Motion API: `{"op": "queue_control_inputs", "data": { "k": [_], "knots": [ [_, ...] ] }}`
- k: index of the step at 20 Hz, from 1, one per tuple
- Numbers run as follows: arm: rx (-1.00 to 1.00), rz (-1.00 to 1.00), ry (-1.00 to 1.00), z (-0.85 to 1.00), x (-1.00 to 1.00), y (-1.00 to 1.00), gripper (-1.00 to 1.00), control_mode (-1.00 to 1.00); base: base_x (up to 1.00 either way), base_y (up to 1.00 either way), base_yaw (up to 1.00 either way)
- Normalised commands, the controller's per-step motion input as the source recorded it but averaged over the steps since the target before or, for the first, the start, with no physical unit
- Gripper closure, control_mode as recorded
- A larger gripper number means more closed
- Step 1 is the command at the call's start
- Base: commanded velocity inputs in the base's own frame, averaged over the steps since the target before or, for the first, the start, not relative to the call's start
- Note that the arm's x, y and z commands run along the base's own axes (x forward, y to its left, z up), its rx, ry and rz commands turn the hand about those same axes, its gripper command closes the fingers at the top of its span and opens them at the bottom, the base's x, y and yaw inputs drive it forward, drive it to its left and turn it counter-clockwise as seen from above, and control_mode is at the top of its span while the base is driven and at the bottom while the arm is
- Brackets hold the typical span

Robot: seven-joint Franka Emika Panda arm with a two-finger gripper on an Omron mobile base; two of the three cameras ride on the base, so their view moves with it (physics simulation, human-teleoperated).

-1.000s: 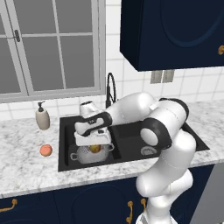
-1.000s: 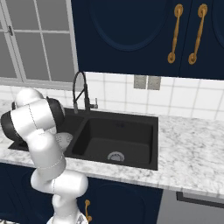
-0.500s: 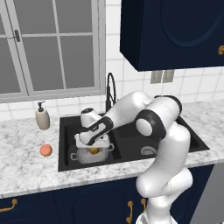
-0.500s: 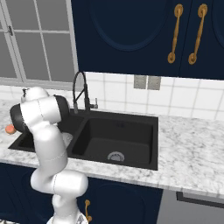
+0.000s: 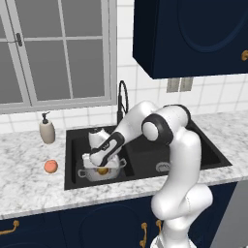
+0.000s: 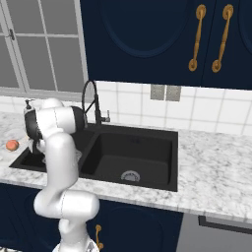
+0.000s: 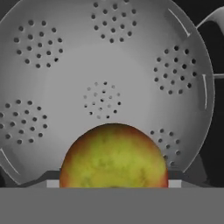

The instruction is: Put the colander in the sink, put the peach, apple in the colander, and turn on the sink faucet and pour water over the colander.

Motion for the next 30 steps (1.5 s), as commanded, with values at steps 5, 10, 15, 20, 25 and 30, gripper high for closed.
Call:
{"op": "queue_control_inputs", "data": {
  "k": [5, 10, 15, 20, 25, 30],
  "knots": [
    [0.0, 0.0, -0.01, -0.4, 0.18, 0.03, 1.0, -1.0, 0.0, 0.0, 0.0],
    [0.0, 0.0, 0.0, -0.12, 0.42, 0.01, 1.0, -1.0, 0.0, 0.0, 0.0],
    [0.0, 0.0, 0.0, -0.15, 0.48, 0.0, 1.0, -1.0, 0.0, 0.0, 0.0],
    [0.0, 0.0, 0.0, -0.32, 0.29, 0.06, -1.0, -1.0, 0.0, 0.0, 0.0],
    [0.0, 0.0, 0.0, -0.21, 0.14, 0.06, -1.0, -1.0, 0.0, 0.0, 0.0],
    [0.0, 0.0, 0.0, 0.01, 0.0, 0.03, -1.0, -1.0, 0.0, 0.0, 0.0]
  ]
}}
